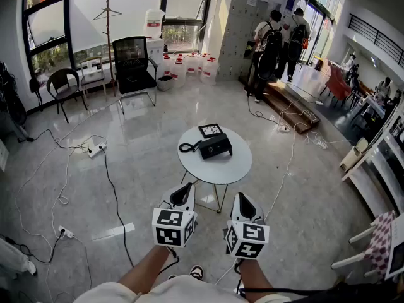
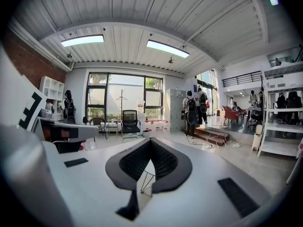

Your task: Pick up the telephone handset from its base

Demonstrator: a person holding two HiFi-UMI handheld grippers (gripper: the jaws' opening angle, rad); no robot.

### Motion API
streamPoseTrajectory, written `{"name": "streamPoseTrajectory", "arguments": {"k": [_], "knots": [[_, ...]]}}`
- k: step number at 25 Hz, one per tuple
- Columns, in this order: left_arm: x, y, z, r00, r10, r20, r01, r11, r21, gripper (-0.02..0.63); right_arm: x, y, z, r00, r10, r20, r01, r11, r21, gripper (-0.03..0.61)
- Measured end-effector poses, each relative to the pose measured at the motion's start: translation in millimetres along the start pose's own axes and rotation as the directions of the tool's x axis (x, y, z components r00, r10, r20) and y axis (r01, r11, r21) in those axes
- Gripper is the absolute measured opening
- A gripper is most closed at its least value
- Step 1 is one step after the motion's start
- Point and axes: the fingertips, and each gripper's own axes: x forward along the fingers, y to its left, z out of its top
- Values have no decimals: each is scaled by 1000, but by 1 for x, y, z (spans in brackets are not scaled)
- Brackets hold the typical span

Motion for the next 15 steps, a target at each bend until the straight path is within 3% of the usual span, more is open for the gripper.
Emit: {"name": "streamPoseTrajectory", "arguments": {"k": [15], "knots": [[-7,5,-11,1000,-10,-16,9,1000,-7,17,-3,7,-12,1000,-3,5,2,998,67,25]]}}
